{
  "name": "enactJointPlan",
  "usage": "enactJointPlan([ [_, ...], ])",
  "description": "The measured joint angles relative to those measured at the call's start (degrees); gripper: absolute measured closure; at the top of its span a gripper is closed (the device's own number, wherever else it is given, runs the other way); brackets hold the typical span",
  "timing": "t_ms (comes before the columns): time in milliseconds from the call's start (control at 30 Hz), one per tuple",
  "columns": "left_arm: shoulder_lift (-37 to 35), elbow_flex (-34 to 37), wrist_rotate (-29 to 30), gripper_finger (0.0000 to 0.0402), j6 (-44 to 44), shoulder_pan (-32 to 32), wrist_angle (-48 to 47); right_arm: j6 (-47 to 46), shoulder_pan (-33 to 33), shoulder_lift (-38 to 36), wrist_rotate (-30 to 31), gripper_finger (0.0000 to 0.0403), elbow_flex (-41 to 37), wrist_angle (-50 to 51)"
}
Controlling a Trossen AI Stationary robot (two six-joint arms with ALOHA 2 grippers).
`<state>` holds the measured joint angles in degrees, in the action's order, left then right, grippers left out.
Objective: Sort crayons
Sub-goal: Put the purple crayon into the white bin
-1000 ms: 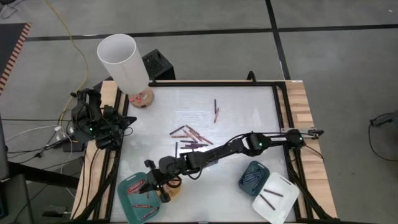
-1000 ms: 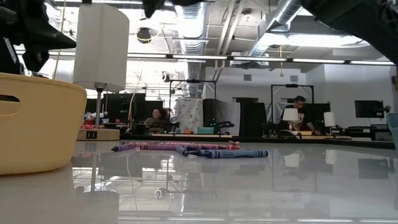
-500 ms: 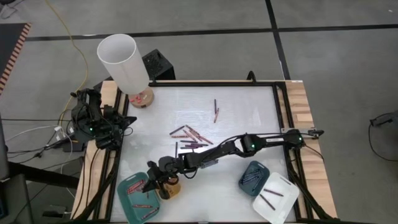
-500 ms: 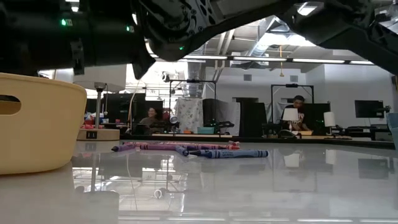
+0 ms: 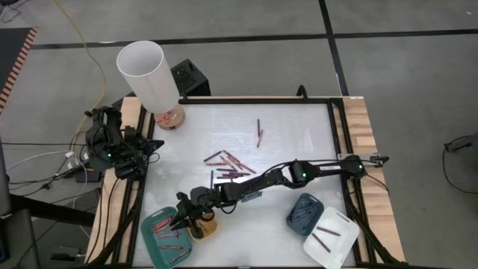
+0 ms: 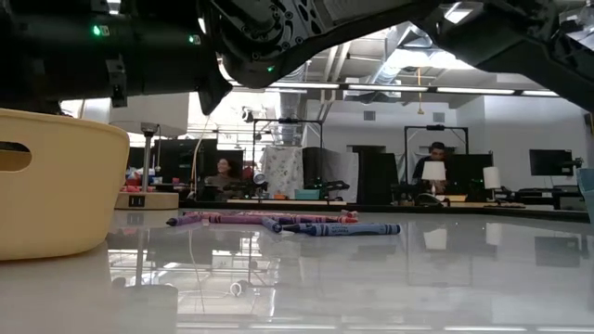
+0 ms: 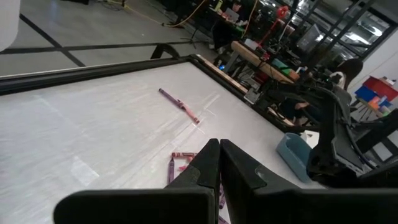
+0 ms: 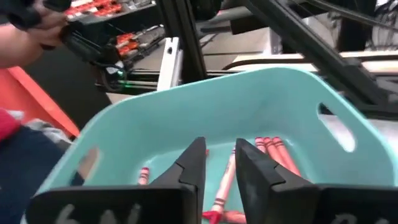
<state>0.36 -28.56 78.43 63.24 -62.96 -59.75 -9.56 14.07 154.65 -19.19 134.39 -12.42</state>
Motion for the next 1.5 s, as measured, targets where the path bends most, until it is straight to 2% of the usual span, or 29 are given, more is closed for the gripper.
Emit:
enactJointPlan([
  [133,0.0,0.0,-0.01,0.0401,0.0,0.0,0.0,-3.75,-1.19,-2.74,-4.68,0.0306,-0.02,5.15],
  [200,0.0,0.0,-0.02,0.0401,0.0,0.0,0.0,-3.72,-2.5,-5.92,-4.94,0.0306,-0.02,11.43],
  [367,0.0,0.0,-0.05,0.0401,0.0,0.0,0.0,3.04,-6.65,-17.85,-3.06,0.0306,0.19,31.16],
  [500,0.0,0.0,-0.07,0.0401,0.0,0.0,0.0,4.02,-9.79,-24.0,7.69,0.0305,0.26,51.16],
  [733,0.0,0.0,-0.26,0.0401,0.0,0.0,0.0,4.38,-16.7,-28.48,34.41,0.0305,0.13,85.66],
  [800,0.0,0.0,-0.43,0.0401,0.0,0.0,0.01,3.2,-18.9,-28.51,39.25,0.0305,0.13,95.81],
  [867,0.0,0.0,-0.7,0.0401,0.0,0.0,0.01,-2.35,-21.34,-27.82,42.58,0.0305,-0.48,102.66],
  [967,0.0,0.0,-0.69,0.0401,-0.01,-0.01,0.01,-10.78,-25.26,-28.61,43.2,0.0305,-4.44,101.65],
  [1167,0.0,0.0,-0.7,0.0401,0.0,0.0,0.0,-12.17,-33.37,-29.67,42.57,0.0305,-11.12,101.16],
  [1300,0.0,0.0,-0.88,0.0401,-0.01,-0.01,0.0,-12.96,-37.46,-29.97,34.8,0.0305,-17.77,93.33],
  [1500,0.0,0.0,-2.94,0.0401,0.0,-0.02,-0.04,-14.2,-40.21,-30.16,33.76,0.0299,-25.62,82.83],
])
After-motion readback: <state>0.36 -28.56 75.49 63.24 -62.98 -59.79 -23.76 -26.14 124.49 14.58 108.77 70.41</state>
